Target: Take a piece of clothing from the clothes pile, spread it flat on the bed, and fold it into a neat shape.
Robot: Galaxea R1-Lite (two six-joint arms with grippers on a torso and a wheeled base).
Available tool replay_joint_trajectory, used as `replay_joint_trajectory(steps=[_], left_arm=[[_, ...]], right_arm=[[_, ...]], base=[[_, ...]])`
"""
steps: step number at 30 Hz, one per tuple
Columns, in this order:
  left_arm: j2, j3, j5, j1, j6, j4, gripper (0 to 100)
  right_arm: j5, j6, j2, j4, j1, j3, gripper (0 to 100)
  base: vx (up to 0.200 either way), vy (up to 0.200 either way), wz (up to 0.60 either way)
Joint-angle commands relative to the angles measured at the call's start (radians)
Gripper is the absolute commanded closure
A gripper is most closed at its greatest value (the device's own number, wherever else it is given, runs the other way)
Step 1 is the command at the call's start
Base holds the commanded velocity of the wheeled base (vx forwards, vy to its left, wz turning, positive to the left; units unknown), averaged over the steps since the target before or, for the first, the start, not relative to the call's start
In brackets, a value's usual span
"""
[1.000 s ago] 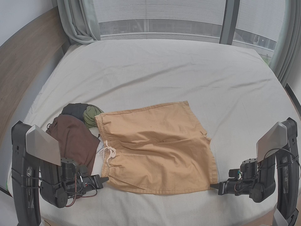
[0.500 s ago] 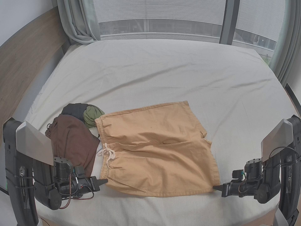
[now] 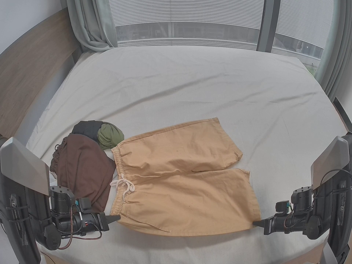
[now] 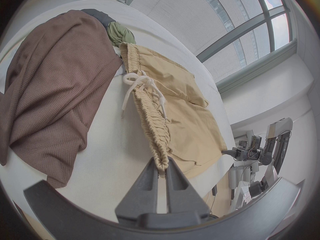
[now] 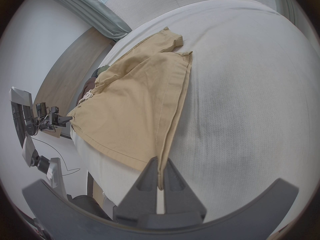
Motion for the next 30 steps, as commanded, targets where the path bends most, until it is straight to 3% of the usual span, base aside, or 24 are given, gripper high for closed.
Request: replay_joint_trajectory(steps=[1,8,19,30], left_arm=[[-0.013,0.021,0.001,0.002,0.001,-0.001,100],[-0.015,0.021,0.001,-0.004,0.004,0.024,100],[-0.039,0.021,-0.034,0.002,0.114,0.249,100],[-0.159,0.023,-0.098,0.002,0.125,0.354,100]], right_arm=[[0.000,-0.002,-0.004,0.001,0.004,0.019,100],[0.000,-0.012,-0.007,0.010,0.013,0.019,100],[0.000,-0.041,-0.185,0.283,0.041,0.019,100],[0.005,-0.043,-0.200,0.259,0.036,0.019,100]], base=[[0.000,0.000,0.00],[0.000,0.000,0.00],[0.000,0.000,0.00],[0.000,0.000,0.00]])
